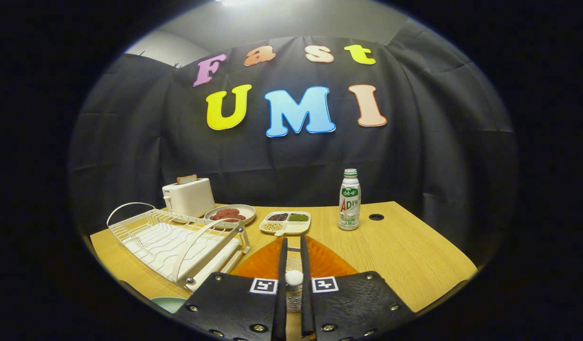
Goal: Take the plate from the dish rack, then take the spoon from the basket and place it into the plate.
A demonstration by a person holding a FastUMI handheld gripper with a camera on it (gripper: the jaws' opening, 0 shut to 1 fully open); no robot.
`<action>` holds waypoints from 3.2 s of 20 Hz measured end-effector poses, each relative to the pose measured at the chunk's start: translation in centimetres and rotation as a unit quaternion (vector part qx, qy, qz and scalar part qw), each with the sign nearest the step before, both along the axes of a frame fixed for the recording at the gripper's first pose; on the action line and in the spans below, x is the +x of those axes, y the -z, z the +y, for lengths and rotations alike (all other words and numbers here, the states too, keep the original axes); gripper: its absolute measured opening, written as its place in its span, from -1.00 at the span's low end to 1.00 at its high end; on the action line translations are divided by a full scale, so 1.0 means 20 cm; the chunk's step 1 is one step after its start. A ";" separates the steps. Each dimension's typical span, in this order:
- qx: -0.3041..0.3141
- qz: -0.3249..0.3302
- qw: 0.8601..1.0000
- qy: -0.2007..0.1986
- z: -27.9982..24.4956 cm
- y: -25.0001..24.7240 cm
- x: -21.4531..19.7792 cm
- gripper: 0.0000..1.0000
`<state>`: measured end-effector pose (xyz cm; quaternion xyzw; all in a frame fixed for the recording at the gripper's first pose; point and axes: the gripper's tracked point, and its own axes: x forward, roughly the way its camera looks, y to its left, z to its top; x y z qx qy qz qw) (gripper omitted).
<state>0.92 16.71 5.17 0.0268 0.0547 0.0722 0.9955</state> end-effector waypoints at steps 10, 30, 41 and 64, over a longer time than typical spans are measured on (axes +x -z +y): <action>-0.045 -0.025 0.998 -0.031 -0.03 -0.42 -0.21 -0.76; -0.093 0.085 0.958 -0.257 0.65 -0.03 -0.77 -0.76; -0.104 0.099 0.945 -0.294 0.77 0.08 -0.77 -0.76; -0.038 -0.076 0.995 0.054 -0.06 -1.23 -0.48 0.93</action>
